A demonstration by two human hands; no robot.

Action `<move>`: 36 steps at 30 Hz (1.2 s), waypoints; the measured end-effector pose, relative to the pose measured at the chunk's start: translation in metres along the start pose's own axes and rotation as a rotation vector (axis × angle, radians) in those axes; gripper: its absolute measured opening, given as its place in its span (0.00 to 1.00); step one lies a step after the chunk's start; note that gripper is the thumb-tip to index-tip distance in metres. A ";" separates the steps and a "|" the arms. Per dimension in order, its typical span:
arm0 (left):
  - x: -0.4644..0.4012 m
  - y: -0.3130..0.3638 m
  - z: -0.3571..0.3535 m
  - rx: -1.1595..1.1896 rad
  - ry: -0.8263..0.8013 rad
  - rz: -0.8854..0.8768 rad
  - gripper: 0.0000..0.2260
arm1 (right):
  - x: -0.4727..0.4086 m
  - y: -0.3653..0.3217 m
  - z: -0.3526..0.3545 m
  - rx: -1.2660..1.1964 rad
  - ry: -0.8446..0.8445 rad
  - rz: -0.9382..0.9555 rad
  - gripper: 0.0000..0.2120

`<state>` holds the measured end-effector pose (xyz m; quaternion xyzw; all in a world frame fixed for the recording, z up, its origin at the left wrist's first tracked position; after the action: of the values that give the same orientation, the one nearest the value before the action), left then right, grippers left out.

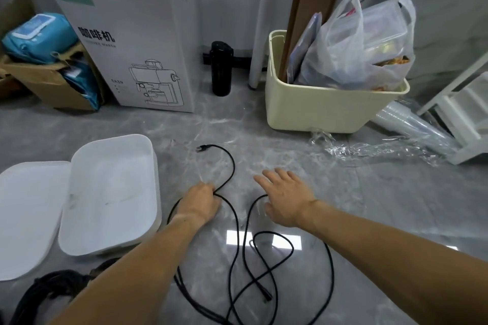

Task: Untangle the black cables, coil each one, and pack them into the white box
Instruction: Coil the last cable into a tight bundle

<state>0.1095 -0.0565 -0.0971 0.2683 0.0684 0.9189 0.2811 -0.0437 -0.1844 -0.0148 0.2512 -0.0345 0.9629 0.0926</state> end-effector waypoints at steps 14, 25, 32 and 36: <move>0.023 0.014 -0.021 -0.138 -0.260 0.023 0.09 | 0.005 0.004 0.002 0.057 -0.034 0.018 0.31; 0.094 0.073 0.093 0.223 -0.397 -0.389 0.01 | 0.047 -0.002 0.072 0.117 -0.064 0.078 0.33; 0.171 0.114 0.212 0.330 -0.295 -0.500 0.02 | 0.114 0.002 0.179 0.149 -0.052 0.007 0.17; 0.218 0.135 0.278 0.299 -0.160 -0.568 0.01 | 0.169 -0.008 0.247 0.152 0.001 -0.032 0.15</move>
<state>0.0407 -0.0553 0.2748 0.3482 0.2521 0.7594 0.4883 -0.0691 -0.1777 0.2837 0.2573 0.0426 0.9613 0.0884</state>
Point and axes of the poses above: each hand's wrist, its own x-axis away from the middle knuckle, its own z-axis out of the back of the hand, y = z × x, the point moved 2 cm from there along -x, towards the middle knuckle, and after that the axes turned 9 degrees about z, right-handed, at the moved point
